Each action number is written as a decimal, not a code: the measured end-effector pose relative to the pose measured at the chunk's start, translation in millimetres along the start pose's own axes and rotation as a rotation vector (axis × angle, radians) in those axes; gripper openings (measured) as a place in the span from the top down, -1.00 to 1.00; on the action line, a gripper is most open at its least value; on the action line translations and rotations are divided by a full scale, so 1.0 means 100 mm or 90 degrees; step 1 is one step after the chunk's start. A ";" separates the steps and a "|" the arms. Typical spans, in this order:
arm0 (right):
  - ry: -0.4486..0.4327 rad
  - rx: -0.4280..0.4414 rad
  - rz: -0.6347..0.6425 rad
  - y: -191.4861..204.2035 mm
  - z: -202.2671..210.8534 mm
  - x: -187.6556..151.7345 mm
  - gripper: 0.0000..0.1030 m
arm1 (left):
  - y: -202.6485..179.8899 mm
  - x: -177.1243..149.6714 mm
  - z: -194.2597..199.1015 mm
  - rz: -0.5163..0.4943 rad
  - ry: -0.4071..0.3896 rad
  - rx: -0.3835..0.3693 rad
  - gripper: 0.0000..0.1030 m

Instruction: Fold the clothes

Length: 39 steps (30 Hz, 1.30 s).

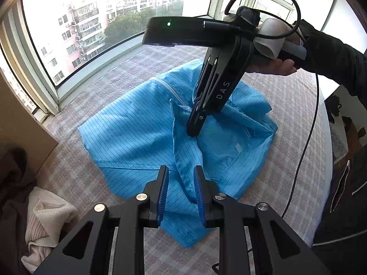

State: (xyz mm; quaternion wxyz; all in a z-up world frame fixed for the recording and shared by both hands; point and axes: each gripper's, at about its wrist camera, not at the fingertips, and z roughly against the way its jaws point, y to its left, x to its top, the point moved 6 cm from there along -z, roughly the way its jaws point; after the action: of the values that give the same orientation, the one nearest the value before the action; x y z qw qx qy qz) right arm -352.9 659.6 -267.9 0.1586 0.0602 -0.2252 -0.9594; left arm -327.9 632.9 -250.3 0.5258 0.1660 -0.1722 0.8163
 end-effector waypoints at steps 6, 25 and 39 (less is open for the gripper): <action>-0.259 -0.122 -0.108 -0.39 0.94 -0.45 0.48 | -0.04 0.21 -0.30 -0.051 0.004 0.027 0.56; -0.241 -0.073 -0.175 -0.58 0.64 -0.63 0.48 | -0.89 0.09 -0.54 -0.121 0.055 -0.151 0.44; -0.066 -0.107 0.048 0.57 0.05 -1.29 0.43 | -0.79 -0.26 -0.68 -0.244 0.145 -0.048 0.39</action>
State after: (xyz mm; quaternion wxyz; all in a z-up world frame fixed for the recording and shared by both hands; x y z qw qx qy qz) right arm -216.3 656.1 -232.3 0.1874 -0.0112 -0.1542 -0.9700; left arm -251.4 673.4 -314.1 0.6933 0.0831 -0.1072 0.7078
